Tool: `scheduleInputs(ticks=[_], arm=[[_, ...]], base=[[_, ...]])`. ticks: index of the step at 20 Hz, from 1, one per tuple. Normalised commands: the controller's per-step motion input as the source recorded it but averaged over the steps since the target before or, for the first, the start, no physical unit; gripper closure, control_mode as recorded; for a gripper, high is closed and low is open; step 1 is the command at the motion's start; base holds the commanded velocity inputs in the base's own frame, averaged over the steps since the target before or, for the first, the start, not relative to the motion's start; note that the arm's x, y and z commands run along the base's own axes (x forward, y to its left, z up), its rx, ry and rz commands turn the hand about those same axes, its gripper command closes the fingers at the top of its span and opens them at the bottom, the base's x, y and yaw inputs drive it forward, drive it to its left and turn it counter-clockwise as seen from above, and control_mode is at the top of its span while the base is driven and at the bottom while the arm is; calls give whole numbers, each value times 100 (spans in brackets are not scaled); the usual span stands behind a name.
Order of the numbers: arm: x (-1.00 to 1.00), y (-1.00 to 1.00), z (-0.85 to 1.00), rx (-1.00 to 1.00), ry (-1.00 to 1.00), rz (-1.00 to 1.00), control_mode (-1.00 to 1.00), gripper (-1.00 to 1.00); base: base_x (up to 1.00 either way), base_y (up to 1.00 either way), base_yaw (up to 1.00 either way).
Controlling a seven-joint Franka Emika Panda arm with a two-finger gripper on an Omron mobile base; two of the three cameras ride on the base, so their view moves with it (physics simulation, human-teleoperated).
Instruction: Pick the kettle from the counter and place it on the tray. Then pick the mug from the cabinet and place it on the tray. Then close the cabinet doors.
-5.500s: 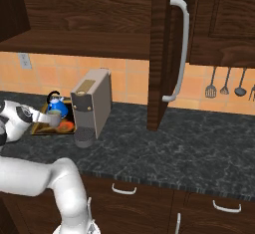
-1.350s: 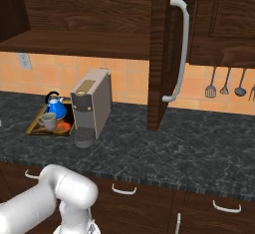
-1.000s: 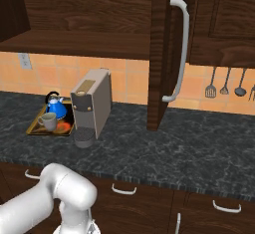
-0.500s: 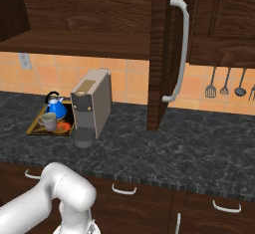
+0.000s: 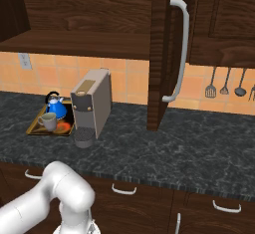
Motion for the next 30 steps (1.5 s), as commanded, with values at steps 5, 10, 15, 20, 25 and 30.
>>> scheduleInputs(ticks=[5, 10, 15, 20, 25, 30], arm=[[-4, 26, 42, -32, -21, -2, -100, 100], [-8, 39, 53, -14, -9, -5, -100, 100], [2, 51, 3, -12, 0, -8, -100, 100], [0, 47, 24, -8, -6, -5, -100, 100], [4, 32, 31, -5, -9, -3, -100, 100], [1, -19, 2, -8, 0, -15, -100, 100]], base=[[0, 0, 0], [0, 0, 0], [0, 0, 0], [0, 0, 0], [0, 0, 0], [0, 0, 0]])
